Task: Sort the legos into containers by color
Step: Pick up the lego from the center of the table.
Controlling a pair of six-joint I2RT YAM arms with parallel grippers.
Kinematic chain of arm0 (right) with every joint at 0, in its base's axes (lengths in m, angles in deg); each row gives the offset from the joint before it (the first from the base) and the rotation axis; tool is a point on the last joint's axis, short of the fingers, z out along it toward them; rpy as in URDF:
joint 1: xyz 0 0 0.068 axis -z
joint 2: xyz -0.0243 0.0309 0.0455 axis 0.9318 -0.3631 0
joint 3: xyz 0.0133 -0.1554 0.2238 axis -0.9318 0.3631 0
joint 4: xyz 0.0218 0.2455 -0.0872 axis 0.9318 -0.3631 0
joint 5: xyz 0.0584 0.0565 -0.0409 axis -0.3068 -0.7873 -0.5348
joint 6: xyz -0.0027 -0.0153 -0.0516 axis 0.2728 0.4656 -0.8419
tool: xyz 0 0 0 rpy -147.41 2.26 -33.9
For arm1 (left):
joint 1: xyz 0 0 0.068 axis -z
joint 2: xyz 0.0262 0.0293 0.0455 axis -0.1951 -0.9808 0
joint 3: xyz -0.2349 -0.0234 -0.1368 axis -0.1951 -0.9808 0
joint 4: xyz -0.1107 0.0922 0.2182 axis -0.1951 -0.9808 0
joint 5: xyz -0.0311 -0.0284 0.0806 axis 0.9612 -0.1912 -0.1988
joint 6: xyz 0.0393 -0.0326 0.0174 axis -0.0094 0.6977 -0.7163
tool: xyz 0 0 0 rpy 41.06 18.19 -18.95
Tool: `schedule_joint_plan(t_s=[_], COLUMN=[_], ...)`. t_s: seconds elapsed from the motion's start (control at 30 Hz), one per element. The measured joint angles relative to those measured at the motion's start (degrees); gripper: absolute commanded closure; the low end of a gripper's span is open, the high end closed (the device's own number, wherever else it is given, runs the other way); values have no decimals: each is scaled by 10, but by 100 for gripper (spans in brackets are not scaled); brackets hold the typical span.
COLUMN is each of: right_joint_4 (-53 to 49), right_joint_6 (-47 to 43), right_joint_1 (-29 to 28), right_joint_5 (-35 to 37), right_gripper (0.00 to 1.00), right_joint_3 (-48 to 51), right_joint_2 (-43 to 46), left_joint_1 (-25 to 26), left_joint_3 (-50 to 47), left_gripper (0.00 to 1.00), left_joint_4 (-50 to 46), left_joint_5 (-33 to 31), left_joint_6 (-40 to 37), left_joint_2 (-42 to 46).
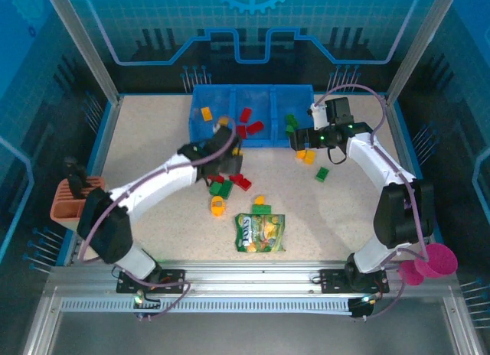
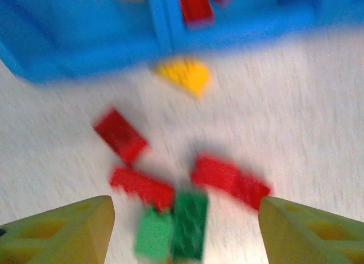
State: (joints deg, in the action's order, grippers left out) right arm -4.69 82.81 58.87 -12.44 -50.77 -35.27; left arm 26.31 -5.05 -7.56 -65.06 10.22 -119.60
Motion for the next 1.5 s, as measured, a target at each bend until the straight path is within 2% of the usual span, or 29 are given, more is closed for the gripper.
schedule_joint_plan(t_s=[0.1, 0.43, 0.7, 1.03, 1.13, 1.27, 1.37, 1.5], right_joint_4=[1, 10, 10, 10, 10, 10, 10, 10], right_joint_6=[0, 16, 15, 12, 8, 6, 4, 2], right_joint_1=[0, -10, -22, -22, -22, -22, -22, -22], right_joint_5=[0, 0, -2, -2, 1, 7, 9, 9], right_gripper=[0, 0, 0, 0, 0, 0, 0, 0], right_joint_3=[1, 16, 16, 16, 16, 16, 16, 16], right_joint_2=[0, -7, -9, -7, 0, 9, 9, 9], left_joint_1=[39, 57, 57, 55, 54, 50, 49, 44], left_joint_3=[-55, -126, -132, -132, -132, -133, -134, -133], left_gripper=[31, 30, 29, 31, 35, 55, 65, 70], left_joint_4=[-37, -58, -44, -21, -15, -10, -8, -9], left_joint_5=[-6, -4, 11, 31, 45, 62, 66, 69], left_joint_6=[46, 157, 199, 203, 202, 201, 199, 198], left_joint_2=[35, 56, 1, -91, -99, -104, -103, -101])
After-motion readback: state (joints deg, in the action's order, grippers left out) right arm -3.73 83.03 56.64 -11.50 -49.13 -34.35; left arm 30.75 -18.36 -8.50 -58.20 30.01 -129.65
